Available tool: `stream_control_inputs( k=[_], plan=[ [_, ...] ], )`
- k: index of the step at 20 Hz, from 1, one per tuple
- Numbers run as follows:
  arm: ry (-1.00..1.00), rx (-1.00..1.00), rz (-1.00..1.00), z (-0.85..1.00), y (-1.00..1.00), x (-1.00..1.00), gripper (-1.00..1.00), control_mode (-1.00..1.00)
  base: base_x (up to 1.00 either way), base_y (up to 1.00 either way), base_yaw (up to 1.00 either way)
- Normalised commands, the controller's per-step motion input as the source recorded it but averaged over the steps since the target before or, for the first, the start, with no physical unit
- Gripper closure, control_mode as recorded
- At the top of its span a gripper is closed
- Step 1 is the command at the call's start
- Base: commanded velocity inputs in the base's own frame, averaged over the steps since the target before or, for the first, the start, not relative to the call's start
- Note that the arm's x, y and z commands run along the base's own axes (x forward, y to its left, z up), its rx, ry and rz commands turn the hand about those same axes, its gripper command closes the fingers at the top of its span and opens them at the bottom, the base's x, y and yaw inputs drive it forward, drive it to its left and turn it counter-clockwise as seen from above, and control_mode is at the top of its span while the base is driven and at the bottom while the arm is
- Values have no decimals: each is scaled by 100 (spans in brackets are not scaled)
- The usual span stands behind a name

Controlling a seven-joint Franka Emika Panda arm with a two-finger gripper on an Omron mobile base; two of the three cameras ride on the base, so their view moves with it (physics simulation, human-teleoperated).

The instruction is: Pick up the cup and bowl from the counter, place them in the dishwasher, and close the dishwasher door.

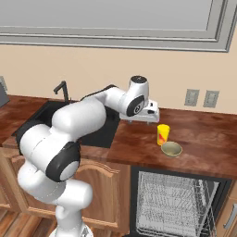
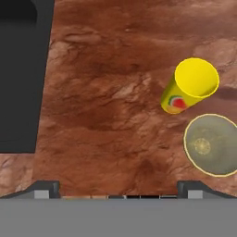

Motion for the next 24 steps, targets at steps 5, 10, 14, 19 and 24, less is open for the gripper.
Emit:
stream_control_inputs(
  k=[5, 10, 14, 19, 24],
  plan=[
    [1, 0, 0, -20, -25, 26, -100, -100, 0, 0, 0],
    [3, 0, 0, -22, -20, 29, -100, -100, 0, 0, 0],
    [3, 0, 0, -20, -21, 34, -100, -100, 0, 0, 0],
    [4, 0, 0, -17, -22, 40, -100, -100, 0, 0, 0],
    [2, 1, 0, -13, -23, 38, -100, -100, 0, 0, 0]
  ],
)
